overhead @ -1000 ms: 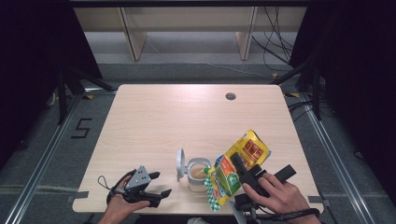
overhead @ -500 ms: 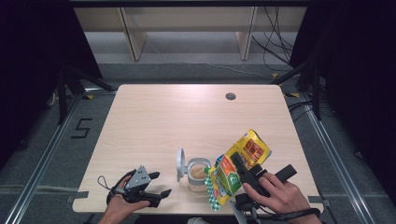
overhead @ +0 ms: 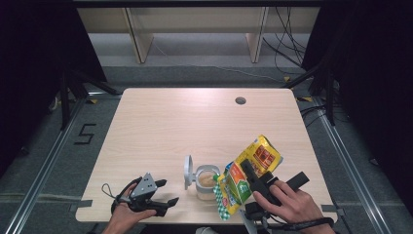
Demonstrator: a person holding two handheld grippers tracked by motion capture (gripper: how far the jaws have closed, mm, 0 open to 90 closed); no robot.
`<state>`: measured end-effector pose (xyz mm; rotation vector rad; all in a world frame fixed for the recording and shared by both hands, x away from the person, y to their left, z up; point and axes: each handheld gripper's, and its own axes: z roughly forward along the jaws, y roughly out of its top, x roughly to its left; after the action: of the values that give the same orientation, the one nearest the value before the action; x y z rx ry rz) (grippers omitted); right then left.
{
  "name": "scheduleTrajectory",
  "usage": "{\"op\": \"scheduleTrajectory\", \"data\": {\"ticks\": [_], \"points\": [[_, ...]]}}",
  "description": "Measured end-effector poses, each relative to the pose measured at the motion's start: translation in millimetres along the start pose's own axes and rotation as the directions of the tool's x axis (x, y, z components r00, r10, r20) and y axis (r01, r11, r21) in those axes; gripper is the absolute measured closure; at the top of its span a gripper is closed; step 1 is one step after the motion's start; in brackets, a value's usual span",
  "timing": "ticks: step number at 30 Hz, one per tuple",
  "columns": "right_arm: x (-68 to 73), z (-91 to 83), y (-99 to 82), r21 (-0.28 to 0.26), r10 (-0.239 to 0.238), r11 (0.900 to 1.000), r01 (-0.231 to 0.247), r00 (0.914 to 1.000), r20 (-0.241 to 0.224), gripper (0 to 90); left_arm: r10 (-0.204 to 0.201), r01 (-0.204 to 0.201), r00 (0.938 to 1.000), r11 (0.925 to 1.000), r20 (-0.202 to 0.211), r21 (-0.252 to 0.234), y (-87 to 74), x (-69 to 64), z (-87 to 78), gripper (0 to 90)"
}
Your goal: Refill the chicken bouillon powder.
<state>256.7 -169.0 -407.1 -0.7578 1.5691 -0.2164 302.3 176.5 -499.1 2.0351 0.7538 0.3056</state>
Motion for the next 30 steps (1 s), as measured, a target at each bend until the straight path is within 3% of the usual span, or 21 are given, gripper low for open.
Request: {"op": "scheduleTrajectory", "data": {"ticks": [7,9,12,14,17,21,25,26,28,29,30], "points": [[-0.3,-0.1,0.7,-0.003,-0.004,1.0,0.004,1.0,-0.001,58.2,0.001,-0.001,1.0,1.0,0.001,0.0,0.0,-0.1,-0.1,23.5],[0.0,-0.5,1.0,-0.004,0.005,1.0,-0.005,0.9999,0.013,58.3,-0.025,0.026,0.9996,0.9996,0.011,-0.014,0.0,-2.4,0.1,23.5],[-0.2,-0.7,1.2,-0.003,0.004,1.0,-0.004,0.9999,0.012,58.4,0.002,-0.002,1.0,1.0,-0.001,0.009,0.2,-0.1,-1.2,23.5],[-0.2,-0.7,1.3,-0.003,0.004,1.0,-0.004,0.9999,0.012,58.4,-0.019,0.019,0.9998,0.9998,0.009,-0.008,-0.1,-2.0,-0.7,23.5],[-1.0,-0.1,1.2,-0.005,-0.005,1.0,0.005,1.0,-0.002,58.4,0.005,-0.005,1.0,0.9999,-0.001,0.01,0.1,0.2,-1.3,23.5],[-0.3,-0.3,1.1,-0.006,0.008,1.0,-0.008,0.9999,0.008,58.5,0.001,-0.001,1.0,0.9999,0.003,0.01,0.1,0.2,-1.0,23.4],[-1.8,-1.2,0.2,0.005,-0.022,0.9998,0.022,0.9998,0.004,58.6,0.001,-0.001,1.0,0.9999,0.004,0.013,0.1,0.1,-1.0,23.5],[-0.2,-0.4,0.8,-0.004,0.006,1.0,-0.006,1.0,0.003,58.6,0.0,0.0,1.0,0.9999,0.004,0.012,0.1,0.0,-1.1,23.5],[-0.3,-0.7,1.1,-0.002,0.004,1.0,-0.004,0.9999,0.016,58.6,0.0,0.0,1.0,0.9999,0.003,0.012,0.0,0.1,-1.1,23.5],[-2.3,-1.2,0.4,0.004,-0.025,0.9997,0.025,0.9996,0.008,58.6,0.0,0.0,1.0,0.9999,0.003,0.012,0.0,0.2,-1.1,23.5],[-2.1,-1.3,0.5,0.003,-0.021,0.9998,0.021,0.9997,0.007,58.7,0.0,0.0,1.0,0.9999,0.003,0.012,0.0,0.2,-1.1,23.5]]}}
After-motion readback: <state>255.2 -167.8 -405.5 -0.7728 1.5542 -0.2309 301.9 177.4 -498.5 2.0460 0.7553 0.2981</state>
